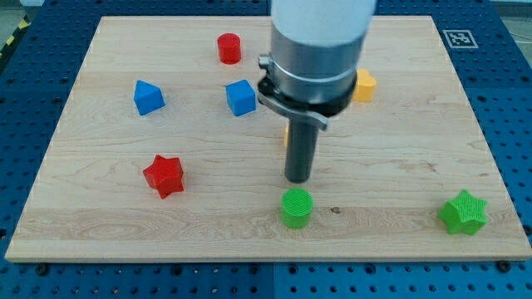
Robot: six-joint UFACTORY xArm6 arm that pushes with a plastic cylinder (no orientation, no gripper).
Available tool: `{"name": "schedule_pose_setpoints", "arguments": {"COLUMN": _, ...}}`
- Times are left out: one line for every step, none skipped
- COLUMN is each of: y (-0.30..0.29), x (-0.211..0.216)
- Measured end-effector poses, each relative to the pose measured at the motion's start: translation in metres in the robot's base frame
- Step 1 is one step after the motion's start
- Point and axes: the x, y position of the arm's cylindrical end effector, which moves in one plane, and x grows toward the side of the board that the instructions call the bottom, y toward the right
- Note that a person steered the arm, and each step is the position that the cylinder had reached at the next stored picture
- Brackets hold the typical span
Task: Touch the green circle
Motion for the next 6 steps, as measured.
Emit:
{"name": "schedule_pose_setpoints", "arguments": {"y": -0.002, "x": -0.001}}
{"name": "schedule_pose_setpoints", "arguments": {"y": -0.043, "x": -0.001}}
{"name": "schedule_pose_setpoints", "arguments": {"y": -0.071, "x": 0.004}}
{"name": "schedule_pose_setpoints", "arguments": {"y": -0.071, "x": 0.004}}
{"name": "schedule_pose_setpoints", "arguments": {"y": -0.062, "x": 0.034}}
{"name": "schedule_pose_setpoints", "arguments": {"y": -0.061, "x": 0.038}}
